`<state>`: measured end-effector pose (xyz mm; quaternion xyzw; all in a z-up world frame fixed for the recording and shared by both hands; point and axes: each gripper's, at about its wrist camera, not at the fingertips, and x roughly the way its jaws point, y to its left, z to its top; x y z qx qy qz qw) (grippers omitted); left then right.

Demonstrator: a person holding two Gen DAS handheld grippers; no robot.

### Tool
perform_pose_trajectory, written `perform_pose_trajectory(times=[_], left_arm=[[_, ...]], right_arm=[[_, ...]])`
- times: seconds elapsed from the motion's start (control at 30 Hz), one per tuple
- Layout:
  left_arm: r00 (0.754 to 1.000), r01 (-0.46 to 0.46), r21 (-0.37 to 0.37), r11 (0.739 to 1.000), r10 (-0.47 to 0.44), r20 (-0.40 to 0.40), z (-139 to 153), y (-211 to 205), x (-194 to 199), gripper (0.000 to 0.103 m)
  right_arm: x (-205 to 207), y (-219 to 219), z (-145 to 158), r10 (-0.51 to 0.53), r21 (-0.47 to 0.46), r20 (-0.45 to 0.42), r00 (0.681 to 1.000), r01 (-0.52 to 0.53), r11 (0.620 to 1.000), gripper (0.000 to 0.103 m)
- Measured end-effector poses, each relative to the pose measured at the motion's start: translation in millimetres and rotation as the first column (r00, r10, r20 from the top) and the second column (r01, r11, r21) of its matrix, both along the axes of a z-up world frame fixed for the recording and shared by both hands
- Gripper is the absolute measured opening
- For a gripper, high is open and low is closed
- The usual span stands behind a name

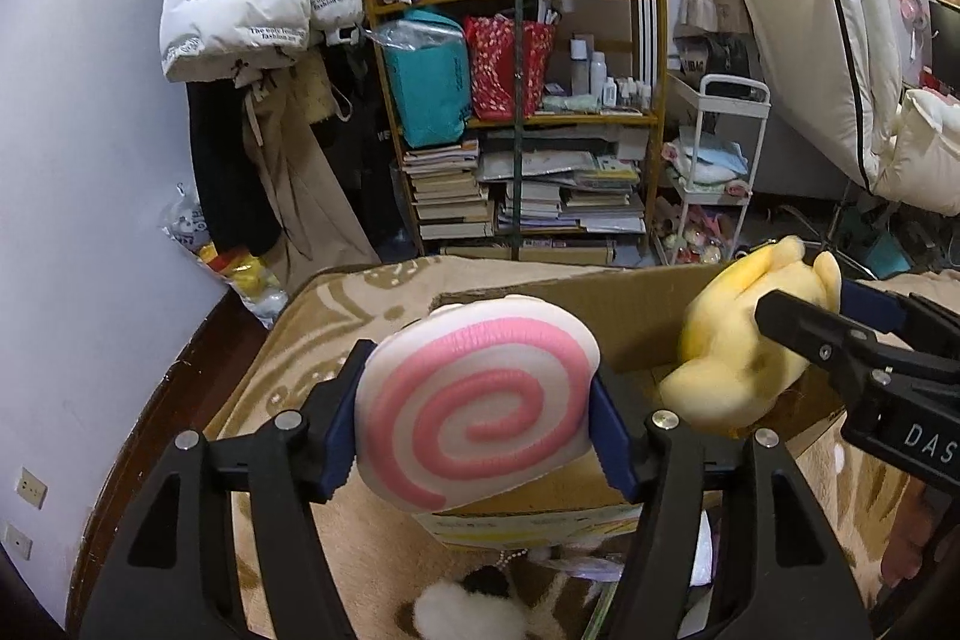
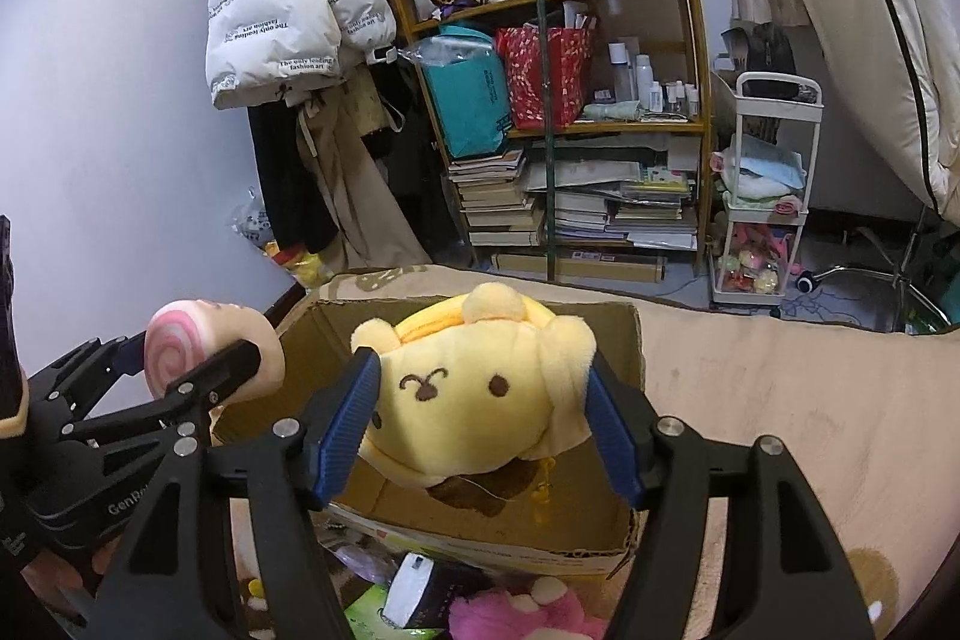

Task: Organize soft objects
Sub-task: 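Open both tools to drop the cushion and bear into the box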

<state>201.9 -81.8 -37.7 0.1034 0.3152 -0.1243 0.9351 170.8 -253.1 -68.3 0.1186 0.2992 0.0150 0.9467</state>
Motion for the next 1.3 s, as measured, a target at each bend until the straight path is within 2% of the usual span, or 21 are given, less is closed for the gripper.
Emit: perform_pose_trajectory(times=[0.4, 0.47, 0.53, 0.6, 0.73, 0.87, 1.0, 1.3], left_arm=[[0.999, 0.029, 0.004, 1.000, -0.029, -0.046, -6.0, -3.0, -0.5, 0.070], [0.999, 0.029, 0.013, 0.999, -0.028, -0.045, -7.4, -4.7, -1.5, 0.073], [1.000, 0.019, 0.026, 0.999, -0.018, -0.022, -6.5, -5.2, -3.9, 0.083], [1.000, 0.015, 0.033, 0.999, -0.014, -0.007, -4.3, -4.6, -5.1, 0.085], [1.000, 0.010, 0.036, 0.999, -0.009, -0.009, -3.3, -2.8, -5.9, 0.088], [0.999, -0.009, 0.029, 1.000, 0.010, -0.033, -3.0, 4.0, -6.8, 0.089], [0.998, -0.029, 0.029, 0.999, 0.030, -0.046, -0.7, 13.0, -10.1, 0.095], [0.979, -0.097, 0.029, 0.995, 0.100, -0.175, -4.6, 47.2, -16.4, 0.095]], right_arm=[[-2.5, -2.2, -1.6, -0.004, -0.004, -0.015, 1.000, 0.003, 1.000, 0.071], [-2.6, -0.6, -1.2, 0.002, -0.013, -0.017, 1.000, -0.002, 1.000, 0.071], [-3.3, 0.4, -1.5, 0.003, -0.020, -0.020, 1.000, -0.003, 1.000, 0.071], [-4.6, 1.3, -2.9, 0.005, -0.020, -0.037, 0.999, -0.006, 1.000, 0.072], [-7.4, 0.8, -3.8, 0.000, -0.013, -0.047, 0.999, 0.000, 1.000, 0.085], [-11.7, 0.2, -2.0, -0.006, -0.039, -0.047, 0.999, 0.004, 0.999, 0.089], [-16.2, -6.5, -1.0, -0.025, -0.043, -0.061, 0.998, 0.022, 0.999, 0.091], [-34.6, -6.4, -4.7, -0.026, -0.014, -0.138, 0.990, 0.024, 1.000, 0.091]])
